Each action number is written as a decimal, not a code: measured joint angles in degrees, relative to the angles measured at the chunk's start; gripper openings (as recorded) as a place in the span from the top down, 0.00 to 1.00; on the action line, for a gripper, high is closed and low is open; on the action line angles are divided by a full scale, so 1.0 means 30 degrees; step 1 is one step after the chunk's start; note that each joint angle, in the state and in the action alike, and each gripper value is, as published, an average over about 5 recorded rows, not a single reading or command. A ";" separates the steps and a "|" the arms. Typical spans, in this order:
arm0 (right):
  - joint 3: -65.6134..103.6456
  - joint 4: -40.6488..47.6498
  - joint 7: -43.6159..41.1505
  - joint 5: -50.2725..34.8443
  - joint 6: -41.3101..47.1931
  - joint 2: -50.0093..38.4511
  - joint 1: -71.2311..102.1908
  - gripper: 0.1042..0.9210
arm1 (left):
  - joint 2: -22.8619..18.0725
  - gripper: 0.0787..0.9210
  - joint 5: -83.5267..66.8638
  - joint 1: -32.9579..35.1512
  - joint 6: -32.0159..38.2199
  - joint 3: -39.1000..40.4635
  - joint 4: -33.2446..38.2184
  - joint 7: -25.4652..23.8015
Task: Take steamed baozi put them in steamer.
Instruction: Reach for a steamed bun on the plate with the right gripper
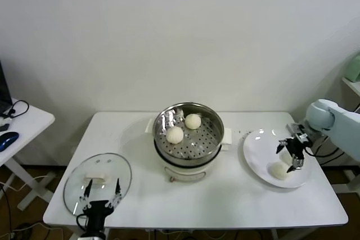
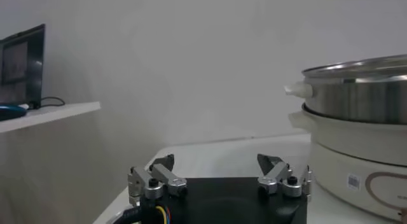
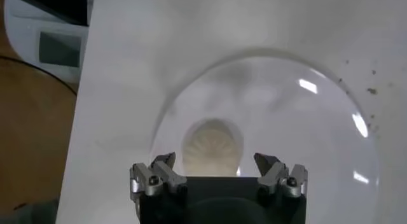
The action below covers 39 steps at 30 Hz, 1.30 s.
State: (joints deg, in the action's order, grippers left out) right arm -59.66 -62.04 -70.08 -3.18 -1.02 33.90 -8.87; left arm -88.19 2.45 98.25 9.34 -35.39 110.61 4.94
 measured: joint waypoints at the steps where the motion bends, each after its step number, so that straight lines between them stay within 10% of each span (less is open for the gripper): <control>1: 0.0123 0.0103 0.0018 0.0124 -0.0021 0.0047 0.0186 0.12 | 0.0000 0.12 -0.0021 -0.0010 0.0008 -0.0008 -0.0036 0.0000; 39: 0.2228 0.2292 0.0338 0.2367 -0.0717 0.1867 0.2494 0.26 | -0.0029 0.12 -0.0147 -0.0251 0.0108 -0.0037 -0.0601 0.0039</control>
State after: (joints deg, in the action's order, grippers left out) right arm -52.98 -55.16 -69.07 3.92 -3.17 39.50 -1.39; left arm -88.28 2.01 97.50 9.67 -35.51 108.81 5.06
